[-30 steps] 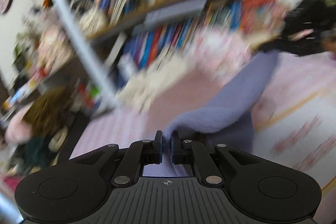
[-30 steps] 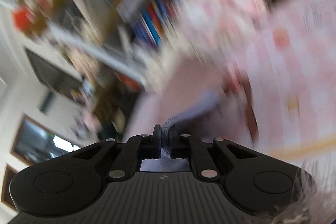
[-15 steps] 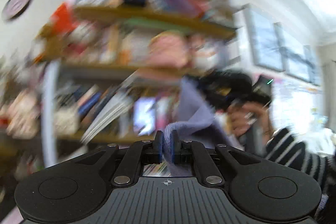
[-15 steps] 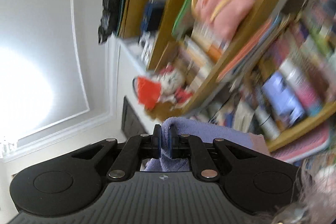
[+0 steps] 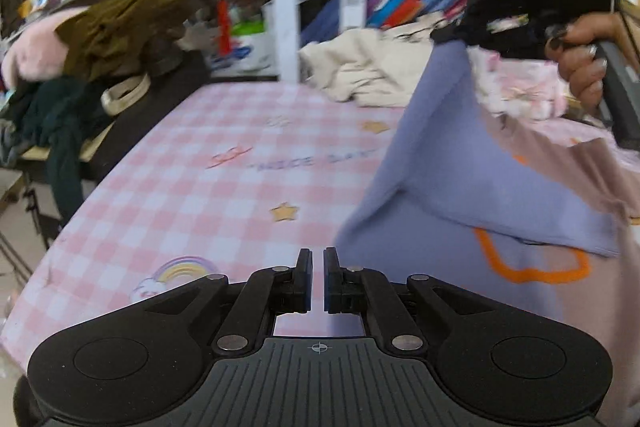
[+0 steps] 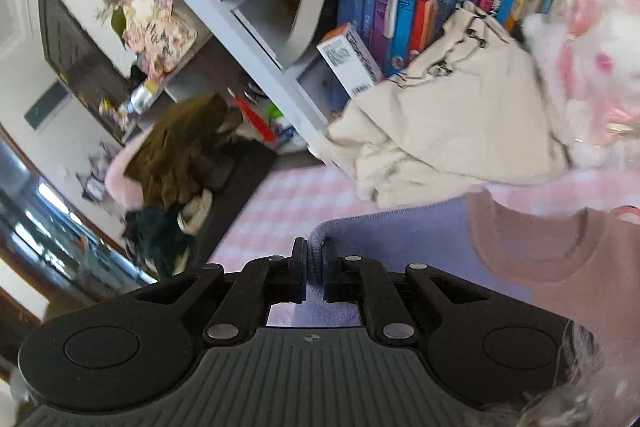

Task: Fold clothes
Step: 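Lift the sweater with both grippers and shake it out in the air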

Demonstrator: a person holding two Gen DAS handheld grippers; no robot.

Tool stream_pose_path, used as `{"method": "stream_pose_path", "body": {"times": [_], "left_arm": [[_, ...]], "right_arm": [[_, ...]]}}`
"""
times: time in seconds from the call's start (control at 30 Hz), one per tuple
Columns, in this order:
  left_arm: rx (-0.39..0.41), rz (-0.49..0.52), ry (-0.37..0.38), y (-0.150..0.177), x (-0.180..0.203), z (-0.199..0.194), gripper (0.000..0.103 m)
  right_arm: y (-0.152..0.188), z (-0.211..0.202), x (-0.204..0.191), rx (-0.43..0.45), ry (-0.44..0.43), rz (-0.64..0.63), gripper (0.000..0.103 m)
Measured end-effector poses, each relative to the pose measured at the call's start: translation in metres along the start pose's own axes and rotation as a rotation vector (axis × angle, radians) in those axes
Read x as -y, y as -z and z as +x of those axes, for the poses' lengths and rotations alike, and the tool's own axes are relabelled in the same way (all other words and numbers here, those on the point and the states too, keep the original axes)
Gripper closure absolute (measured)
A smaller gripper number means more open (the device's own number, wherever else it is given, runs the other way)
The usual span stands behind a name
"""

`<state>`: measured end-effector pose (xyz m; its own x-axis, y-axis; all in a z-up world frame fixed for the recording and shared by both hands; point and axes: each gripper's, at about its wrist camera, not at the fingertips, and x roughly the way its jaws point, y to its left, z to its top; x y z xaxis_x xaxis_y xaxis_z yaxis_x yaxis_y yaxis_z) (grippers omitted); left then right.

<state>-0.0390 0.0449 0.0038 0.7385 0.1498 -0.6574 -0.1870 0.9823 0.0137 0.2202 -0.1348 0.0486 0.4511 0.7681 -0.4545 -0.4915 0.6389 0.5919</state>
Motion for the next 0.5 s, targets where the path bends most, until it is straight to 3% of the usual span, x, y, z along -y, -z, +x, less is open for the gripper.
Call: {"method": "stream_pose_path", "body": {"times": [0.13,0.17,0.2,0.23,0.37,0.5], "left_arm": [[-0.013,0.011,-0.027,-0.007,-0.009,0.008,0.098],[-0.019,0.023,-0.036,-0.008,-0.009,0.009,0.098],[-0.019,0.043,-0.044,-0.008,-0.008,0.010,0.092],[-0.012,0.075,-0.057,-0.009,-0.005,0.008,0.091],[0.044,0.190,-0.063,-0.010,0.013,-0.003,0.090],[0.060,0.238,0.047,-0.013,0.051,-0.003,0.081]], "right_arm": [[-0.002,0.029,-0.019,-0.060,0.044,-0.110,0.092],[0.000,0.029,-0.021,-0.060,0.067,-0.135,0.081],[0.004,0.024,-0.021,-0.046,0.086,-0.149,0.061],[0.008,0.015,-0.016,-0.028,0.094,-0.151,0.056],[0.024,-0.033,0.018,-0.007,0.149,-0.115,0.055],[0.057,-0.083,0.059,-0.060,0.365,-0.121,0.055]]}}
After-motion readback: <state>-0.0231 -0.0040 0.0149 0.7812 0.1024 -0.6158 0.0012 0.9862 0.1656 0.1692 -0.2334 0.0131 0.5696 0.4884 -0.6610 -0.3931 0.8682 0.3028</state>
